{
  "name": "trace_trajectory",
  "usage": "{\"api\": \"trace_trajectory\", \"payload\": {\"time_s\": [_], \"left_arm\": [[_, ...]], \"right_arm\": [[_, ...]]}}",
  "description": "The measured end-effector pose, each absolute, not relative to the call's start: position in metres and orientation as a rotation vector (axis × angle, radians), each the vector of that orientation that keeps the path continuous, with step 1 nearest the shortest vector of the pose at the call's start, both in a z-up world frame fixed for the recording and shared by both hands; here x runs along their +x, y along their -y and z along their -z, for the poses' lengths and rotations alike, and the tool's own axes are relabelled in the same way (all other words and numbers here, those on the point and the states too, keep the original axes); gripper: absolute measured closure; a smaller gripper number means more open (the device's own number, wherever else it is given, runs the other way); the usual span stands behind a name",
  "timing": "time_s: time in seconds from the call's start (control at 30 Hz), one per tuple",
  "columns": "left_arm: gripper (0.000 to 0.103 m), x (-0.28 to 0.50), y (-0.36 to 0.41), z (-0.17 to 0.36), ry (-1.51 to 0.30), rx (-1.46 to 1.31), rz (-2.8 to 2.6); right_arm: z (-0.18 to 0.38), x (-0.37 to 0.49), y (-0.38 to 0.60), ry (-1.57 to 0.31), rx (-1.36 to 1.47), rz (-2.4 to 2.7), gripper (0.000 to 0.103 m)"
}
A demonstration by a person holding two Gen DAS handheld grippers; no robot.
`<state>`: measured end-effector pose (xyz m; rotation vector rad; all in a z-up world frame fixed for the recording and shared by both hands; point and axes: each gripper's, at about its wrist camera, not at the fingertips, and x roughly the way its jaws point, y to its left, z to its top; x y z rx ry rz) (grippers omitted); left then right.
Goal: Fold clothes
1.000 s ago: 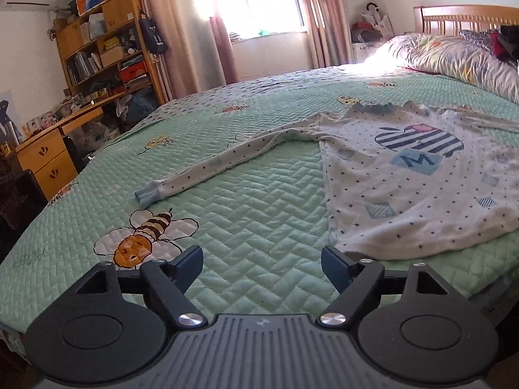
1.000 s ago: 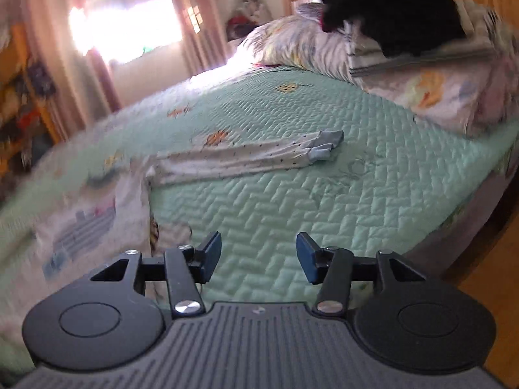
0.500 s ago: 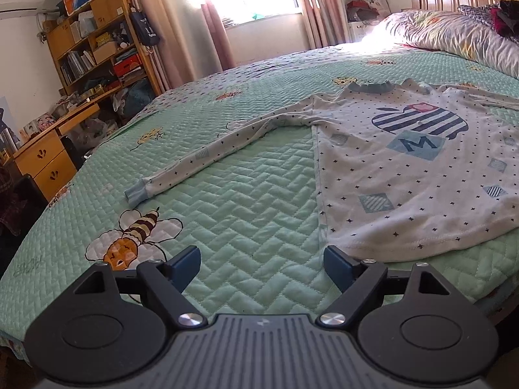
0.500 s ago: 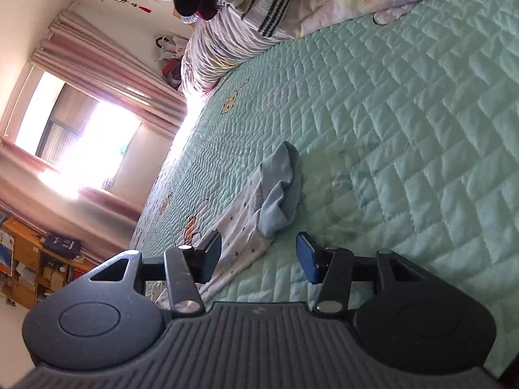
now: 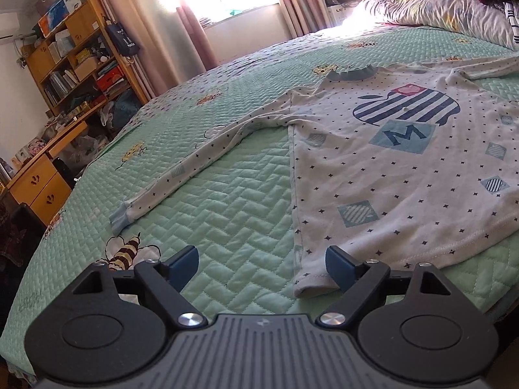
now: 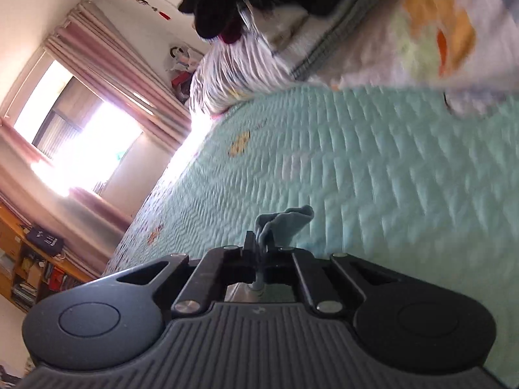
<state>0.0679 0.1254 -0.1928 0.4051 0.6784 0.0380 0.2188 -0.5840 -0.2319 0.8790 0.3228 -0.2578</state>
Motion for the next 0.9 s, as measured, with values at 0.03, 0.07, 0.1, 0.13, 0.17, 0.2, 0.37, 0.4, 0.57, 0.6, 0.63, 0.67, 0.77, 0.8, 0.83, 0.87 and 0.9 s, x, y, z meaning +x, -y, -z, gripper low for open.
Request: {"api": "trace_trajectory", "payload": {"time_s": [0.03, 0.07, 0.1, 0.13, 0.17, 0.2, 0.37, 0.4, 0.57, 0.6, 0.63, 0.67, 0.77, 0.8, 0.83, 0.87, 0.9], "left_arm": [[0.016, 0.069, -0.126, 0.193, -0.680, 0.403, -0.042], [0.015, 0.070, -0.126, 0.193, -0.681, 0.399, -0.044], [0.015, 0.072, -0.126, 0.194, -0.683, 0.393, -0.046], [0.015, 0.073, -0.125, 0.195, -0.685, 0.389, -0.047], [0.015, 0.074, -0.124, 0.196, -0.688, 0.387, -0.046], [0.015, 0.075, -0.122, 0.197, -0.689, 0.390, -0.041], [0.015, 0.074, -0.118, 0.195, -0.676, 0.417, -0.022], [0.015, 0.075, -0.120, 0.194, -0.674, 0.405, -0.024], [0.014, 0.083, -0.140, 0.185, -0.656, 0.276, -0.040], [0.014, 0.085, -0.144, 0.184, -0.652, 0.250, -0.041], [0.013, 0.087, -0.146, 0.182, -0.648, 0.228, -0.039], [0.013, 0.088, -0.147, 0.181, -0.646, 0.210, -0.036], [0.013, 0.090, -0.151, 0.177, -0.639, 0.168, -0.020], [0.012, 0.089, -0.152, 0.176, -0.634, 0.155, -0.016], [0.011, 0.089, -0.153, 0.175, -0.630, 0.145, -0.015], [0.010, 0.088, -0.155, 0.174, -0.626, 0.140, -0.017], [0.009, 0.087, -0.157, 0.174, -0.624, 0.138, -0.018]], "right_arm": [[0.221, 0.222, 0.593, -0.306, 0.850, 0.260, 0.099], [0.215, 0.226, 0.601, -0.308, 0.825, 0.249, 0.099], [0.213, 0.232, 0.606, -0.334, 0.808, 0.232, 0.099], [0.215, 0.239, 0.609, -0.382, 0.802, 0.213, 0.097], [0.220, 0.243, 0.609, -0.423, 0.791, 0.207, 0.093], [0.223, 0.242, 0.606, -0.442, 0.772, 0.219, 0.093], [0.242, 0.214, 0.613, -0.430, 0.839, 0.339, 0.076], [0.242, 0.205, 0.615, -0.414, 0.863, 0.360, 0.076], [0.223, 0.158, 0.578, -0.330, 0.865, 0.238, 0.076], [0.220, 0.151, 0.564, -0.327, 0.872, 0.189, 0.075], [0.219, 0.148, 0.549, -0.338, 0.879, 0.142, 0.075], [0.219, 0.148, 0.532, -0.356, 0.882, 0.101, 0.074], [0.224, 0.149, 0.485, -0.400, 0.910, -0.006, 0.072], [0.228, 0.150, 0.470, -0.406, 0.935, -0.038, 0.072], [0.232, 0.151, 0.455, -0.413, 0.959, -0.071, 0.072], [0.236, 0.153, 0.442, -0.425, 0.974, -0.100, 0.071], [0.239, 0.158, 0.430, -0.447, 0.975, -0.119, 0.071]]}}
